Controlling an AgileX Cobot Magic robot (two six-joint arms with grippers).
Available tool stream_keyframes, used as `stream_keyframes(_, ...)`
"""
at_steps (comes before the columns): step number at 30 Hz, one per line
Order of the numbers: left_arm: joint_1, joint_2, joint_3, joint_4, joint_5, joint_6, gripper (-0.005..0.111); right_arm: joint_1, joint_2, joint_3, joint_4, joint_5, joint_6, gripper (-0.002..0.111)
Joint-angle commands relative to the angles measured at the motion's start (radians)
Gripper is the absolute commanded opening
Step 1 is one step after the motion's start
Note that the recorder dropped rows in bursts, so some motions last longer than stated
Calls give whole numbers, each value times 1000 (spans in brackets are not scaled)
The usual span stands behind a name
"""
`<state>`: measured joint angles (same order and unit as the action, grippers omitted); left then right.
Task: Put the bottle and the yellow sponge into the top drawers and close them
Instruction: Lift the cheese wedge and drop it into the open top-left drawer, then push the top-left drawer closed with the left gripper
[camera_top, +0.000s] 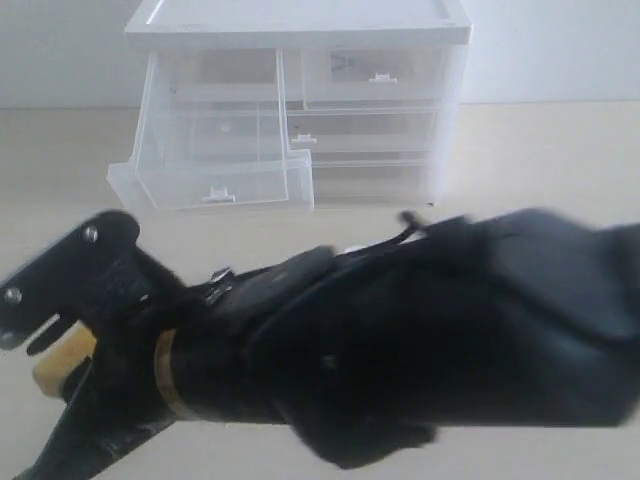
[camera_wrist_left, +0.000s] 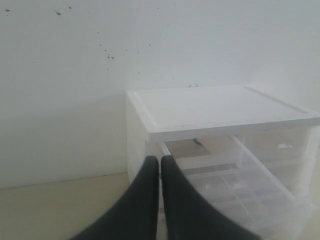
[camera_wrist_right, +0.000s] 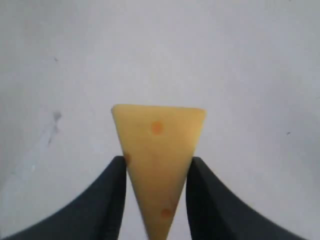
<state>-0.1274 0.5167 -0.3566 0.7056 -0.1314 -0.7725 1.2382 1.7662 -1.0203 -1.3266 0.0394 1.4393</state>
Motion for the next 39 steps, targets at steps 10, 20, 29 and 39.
stream_keyframes(10,2,4,6,-18,23,-13,4,-360,-200,-122,-70,-39,-41,0)
stream_keyframes(20,2,4,6,-18,23,-13,4,-391,41,-302,-70,-39,-143,0)
stream_keyframes(29,2,4,6,-18,23,-17,4,-391,60,-307,-59,-11,-129,51)
stream_keyframes(39,1,84,17,-16,2,-75,4,-391,-102,-282,2,99,-181,59)
